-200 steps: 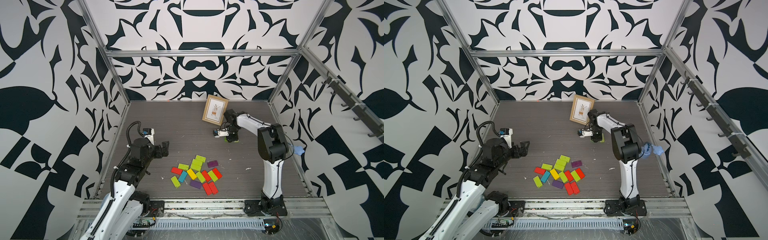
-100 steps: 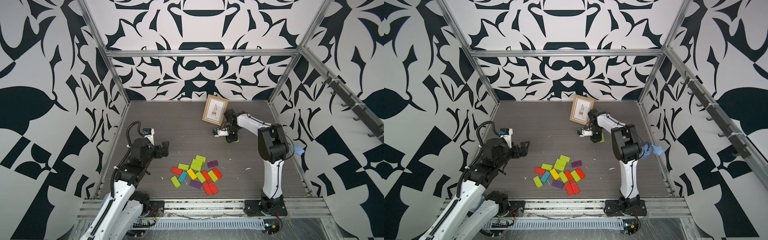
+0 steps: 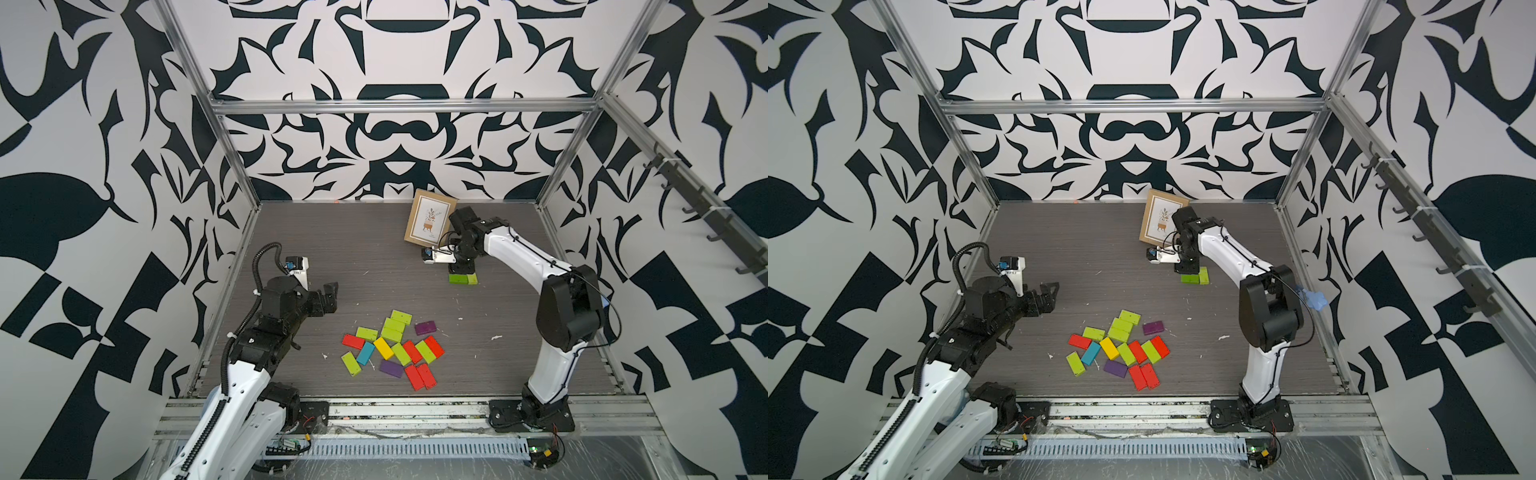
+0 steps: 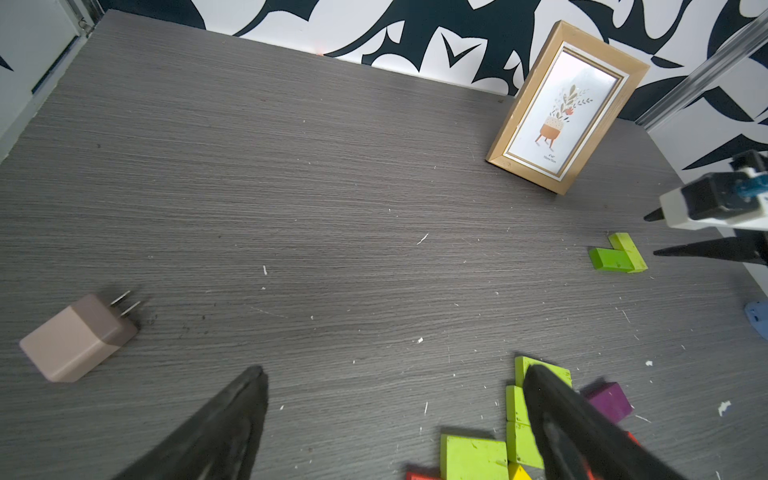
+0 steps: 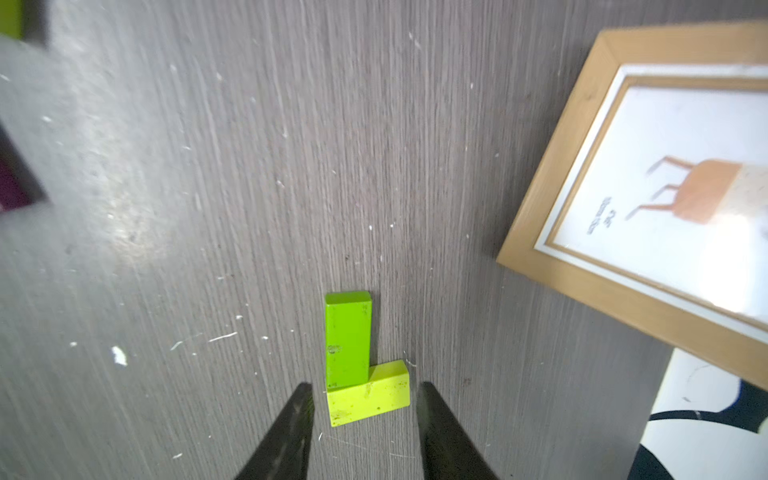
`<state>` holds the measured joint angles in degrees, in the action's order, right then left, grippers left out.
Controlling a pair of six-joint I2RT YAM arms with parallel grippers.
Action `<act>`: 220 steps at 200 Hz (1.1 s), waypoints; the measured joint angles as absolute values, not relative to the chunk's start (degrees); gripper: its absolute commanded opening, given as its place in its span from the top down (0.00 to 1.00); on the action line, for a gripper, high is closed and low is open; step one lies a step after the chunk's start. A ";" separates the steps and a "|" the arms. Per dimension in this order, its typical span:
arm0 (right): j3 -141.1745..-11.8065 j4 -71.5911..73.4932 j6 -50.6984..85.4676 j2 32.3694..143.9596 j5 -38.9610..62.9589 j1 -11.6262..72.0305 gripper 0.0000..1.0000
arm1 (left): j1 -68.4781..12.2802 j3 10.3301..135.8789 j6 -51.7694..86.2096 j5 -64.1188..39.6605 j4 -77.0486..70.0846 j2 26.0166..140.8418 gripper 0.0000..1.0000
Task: Assemble the letter t with building blocks
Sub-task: Assemble the building block at the center of the board, then pick up the building block from the center of the board.
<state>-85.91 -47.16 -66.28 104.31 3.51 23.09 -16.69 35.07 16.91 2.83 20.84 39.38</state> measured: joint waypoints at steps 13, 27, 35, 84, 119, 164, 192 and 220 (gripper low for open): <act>-84.18 -47.09 -65.91 102.24 4.14 24.64 0.56 | -16.69 35.07 16.91 2.92 20.86 39.09 0.00; -82.37 -47.00 -64.82 100.18 4.82 26.63 0.56 | -16.69 35.07 16.91 3.07 20.86 38.76 0.00; -81.25 -47.00 -64.03 99.09 5.17 27.73 0.55 | -16.69 35.07 16.91 3.20 20.86 38.63 0.00; -67.09 -41.85 -57.30 89.49 6.11 36.40 0.53 | -16.69 35.07 16.93 3.62 20.84 38.65 0.00; -60.71 -38.68 -52.73 86.37 7.70 41.52 0.53 | -16.69 35.07 16.93 3.60 20.84 38.98 0.00; -59.07 -35.40 -49.69 87.99 8.93 42.46 0.53 | -16.69 35.07 16.93 3.60 20.84 39.13 0.00; -58.96 -33.95 -49.47 90.56 9.63 42.46 0.53 | -16.69 35.07 16.93 3.62 20.84 39.11 0.00; -58.96 -33.52 -49.65 93.45 10.04 42.48 0.53 | -16.69 35.07 16.93 3.66 20.84 39.11 0.00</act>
<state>-58.96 -33.52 -49.65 93.45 10.04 42.48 -16.69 35.07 16.93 3.66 20.84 39.11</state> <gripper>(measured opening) 0.469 0.998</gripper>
